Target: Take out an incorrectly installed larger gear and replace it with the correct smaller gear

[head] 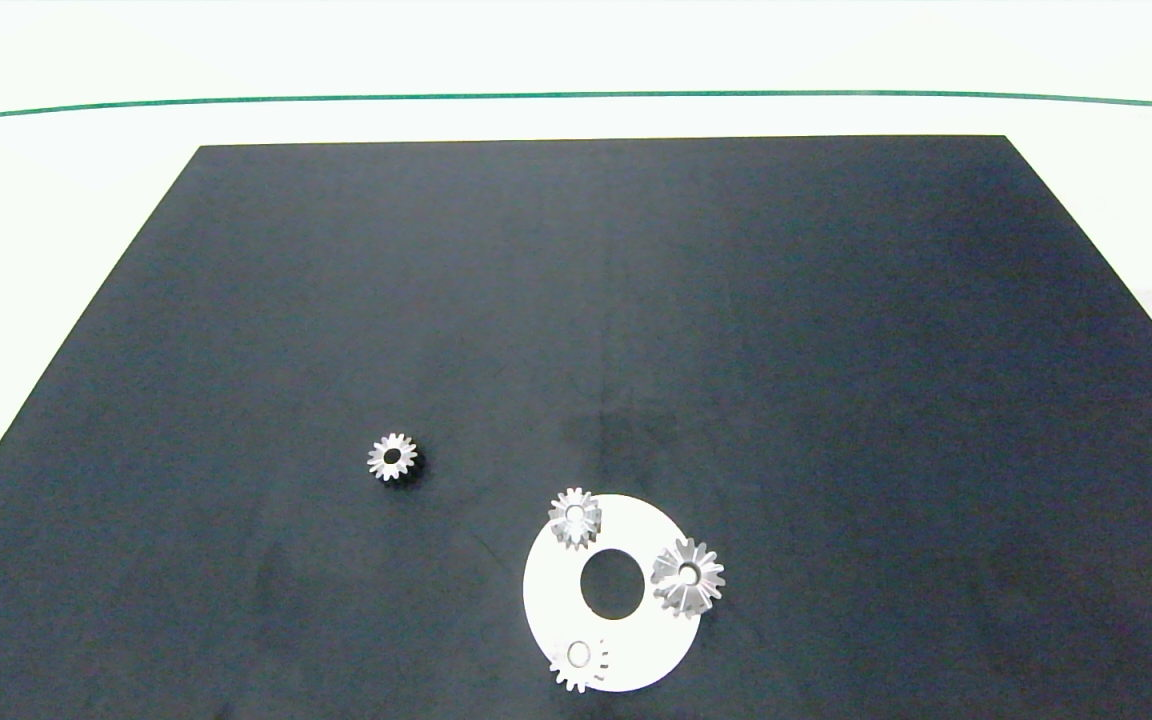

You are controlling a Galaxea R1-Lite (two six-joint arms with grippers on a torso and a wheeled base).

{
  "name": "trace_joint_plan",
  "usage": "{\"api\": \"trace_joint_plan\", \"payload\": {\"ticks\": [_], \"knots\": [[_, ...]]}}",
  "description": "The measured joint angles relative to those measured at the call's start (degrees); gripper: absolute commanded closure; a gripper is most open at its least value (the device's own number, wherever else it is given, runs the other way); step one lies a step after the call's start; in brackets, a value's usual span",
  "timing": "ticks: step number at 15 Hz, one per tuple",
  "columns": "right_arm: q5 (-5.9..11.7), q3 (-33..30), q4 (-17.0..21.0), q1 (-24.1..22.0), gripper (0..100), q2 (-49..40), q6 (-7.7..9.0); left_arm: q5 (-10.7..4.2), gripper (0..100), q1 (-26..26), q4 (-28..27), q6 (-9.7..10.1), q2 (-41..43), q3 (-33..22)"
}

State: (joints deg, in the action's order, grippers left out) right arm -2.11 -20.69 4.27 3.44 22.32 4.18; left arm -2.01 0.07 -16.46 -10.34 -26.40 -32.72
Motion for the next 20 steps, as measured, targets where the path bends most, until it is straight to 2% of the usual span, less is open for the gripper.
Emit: {"api": "trace_joint_plan", "payload": {"ticks": [2, 4, 5, 6, 7, 8, 9, 11, 13, 15, 17, 18, 20], "knots": [[-0.20, -6.1, 0.6, 2.1, 0, 9.2, 1.72, -0.68, 0, 0.1, -2.5, -1.93, -11.3, -10.4], [-0.12, -11.7, 1.3, 4.7, 0, 17.7, 4.08, -1.18, 0, 0.1, -8.8, -2.80, -22.2, -22.3], [0.05, -14.4, 3.0, 7.1, 0, 21.3, 4.91, -1.40, 0, 0.0, -15.0, -2.22, -26.5, -26.8], [0.38, -17.0, 5.8, 10.0, 0, 24.1, 5.32, -1.60, 0, -0.2, -19.1, -1.15, -30.6, -30.1], [1.04, -19.5, 9.2, 13.0, 0, 26.5, 5.60, -1.76, 0, -0.4, -20.2, 0.20, -33.9, -32.1], [2.21, -21.8, 11.7, 16.3, 0, 28.9, 5.71, -2.08, 0, -0.6, -21.6, 1.69, -36.5, -33.6], [4.01, -23.6, 13.1, 19.9, 0, 31.1, 5.77, -3.30, 0, -0.7, -23.5, 2.24, -38.1, -34.5], [7.80, -26.4, 14.6, 26.1, 0, 35.6, 5.85, -4.57, 0, -0.7, -24.4, 2.43, -39.9, -35.7], [9.65, -28.5, 14.8, 32.5, 0, 39.9, 5.81, -5.07, 0, -0.7, -24.5, 2.40, -40.4, -36.2], [10.70, -30.3, 15.0, 37.5, 0, 44.5, 5.73, -5.84, 0, -0.4, -24.5, 2.40, -40.4, -36.4], [11.09, -32.0, 15.1, 40.4, 0, 49.0, 5.73, -6.74, 0, -0.3, -24.5, 2.33, -40.1, -36.4], [11.17, -33.1, 15.0, 41.2, 0, 51.4, 5.73, -7.66, 0, -0.3, -24.4, 2.32, -39.8, -36.4], [11.18, -34.9, 15.0, 41.8, 0, 55.5, 5.68, -10.56, 0, -0.5, -24.4, 2.07, -38.9, -36.3]]}}
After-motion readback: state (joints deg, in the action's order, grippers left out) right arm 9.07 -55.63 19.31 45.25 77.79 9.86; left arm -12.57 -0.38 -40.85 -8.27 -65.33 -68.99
